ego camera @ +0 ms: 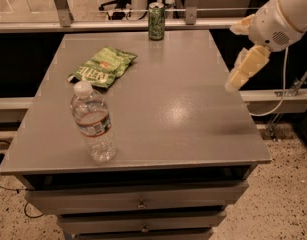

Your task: Pick green can

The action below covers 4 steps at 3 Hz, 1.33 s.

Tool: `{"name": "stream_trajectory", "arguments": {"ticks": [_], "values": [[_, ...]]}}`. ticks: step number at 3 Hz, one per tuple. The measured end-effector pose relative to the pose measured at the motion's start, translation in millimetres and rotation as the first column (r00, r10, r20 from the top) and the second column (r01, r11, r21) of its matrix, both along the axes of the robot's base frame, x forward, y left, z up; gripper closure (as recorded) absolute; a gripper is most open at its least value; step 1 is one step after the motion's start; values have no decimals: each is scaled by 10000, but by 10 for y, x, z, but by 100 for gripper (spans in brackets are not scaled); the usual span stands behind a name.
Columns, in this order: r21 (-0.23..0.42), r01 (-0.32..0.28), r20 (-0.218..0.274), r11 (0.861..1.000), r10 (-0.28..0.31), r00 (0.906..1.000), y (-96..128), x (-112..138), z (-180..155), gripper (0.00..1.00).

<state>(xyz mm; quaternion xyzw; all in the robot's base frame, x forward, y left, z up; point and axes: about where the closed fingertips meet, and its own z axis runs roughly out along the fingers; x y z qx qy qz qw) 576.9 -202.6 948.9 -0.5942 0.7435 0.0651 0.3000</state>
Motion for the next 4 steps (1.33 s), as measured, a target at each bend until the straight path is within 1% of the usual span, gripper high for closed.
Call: {"name": "stream_trajectory", "arguments": {"ticks": [1, 2, 3, 4], "values": [[1466, 172, 480, 9891, -245, 9985, 267, 484, -46, 0], [2721, 518, 1322, 9609, -906, 9871, 565, 940, 92, 0], [2722, 516, 1321, 9609, -905, 9871, 566, 941, 91, 0], [3023, 765, 1565, 9501, -1287, 9793, 574, 1060, 107, 0]]}}
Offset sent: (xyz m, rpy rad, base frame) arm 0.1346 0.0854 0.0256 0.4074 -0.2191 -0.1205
